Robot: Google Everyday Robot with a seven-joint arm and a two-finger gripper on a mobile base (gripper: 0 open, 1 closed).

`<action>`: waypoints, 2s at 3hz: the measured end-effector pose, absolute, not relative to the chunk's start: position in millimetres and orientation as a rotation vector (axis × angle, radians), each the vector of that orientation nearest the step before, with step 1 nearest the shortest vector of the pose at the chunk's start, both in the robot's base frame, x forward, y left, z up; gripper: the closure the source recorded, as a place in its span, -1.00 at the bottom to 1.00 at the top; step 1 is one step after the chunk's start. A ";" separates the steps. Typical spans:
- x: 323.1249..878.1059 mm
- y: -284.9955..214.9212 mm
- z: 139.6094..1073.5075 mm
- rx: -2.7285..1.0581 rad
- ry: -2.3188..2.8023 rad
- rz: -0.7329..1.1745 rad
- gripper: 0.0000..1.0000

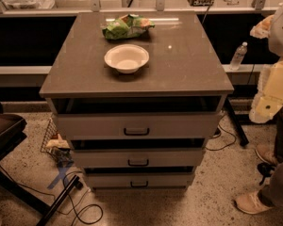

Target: Open middle drawer

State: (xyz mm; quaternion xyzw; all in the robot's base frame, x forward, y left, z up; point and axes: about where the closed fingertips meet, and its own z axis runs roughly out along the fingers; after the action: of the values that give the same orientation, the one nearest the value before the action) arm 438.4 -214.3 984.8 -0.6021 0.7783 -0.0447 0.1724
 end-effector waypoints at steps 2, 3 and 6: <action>445.4 -212.2 972.5 -1.672 2.185 -0.141 -1.00; 434.3 -207.1 923.8 -1.639 2.138 -0.086 -1.00; 456.8 -191.7 753.4 -1.420 1.971 0.149 -1.00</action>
Offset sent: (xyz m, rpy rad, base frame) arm 0.0475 0.0114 -0.0853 0.1211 -0.2484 -0.0717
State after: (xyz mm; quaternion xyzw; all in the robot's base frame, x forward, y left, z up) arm 456.8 -191.7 753.4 -0.5473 0.7597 0.0573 0.3464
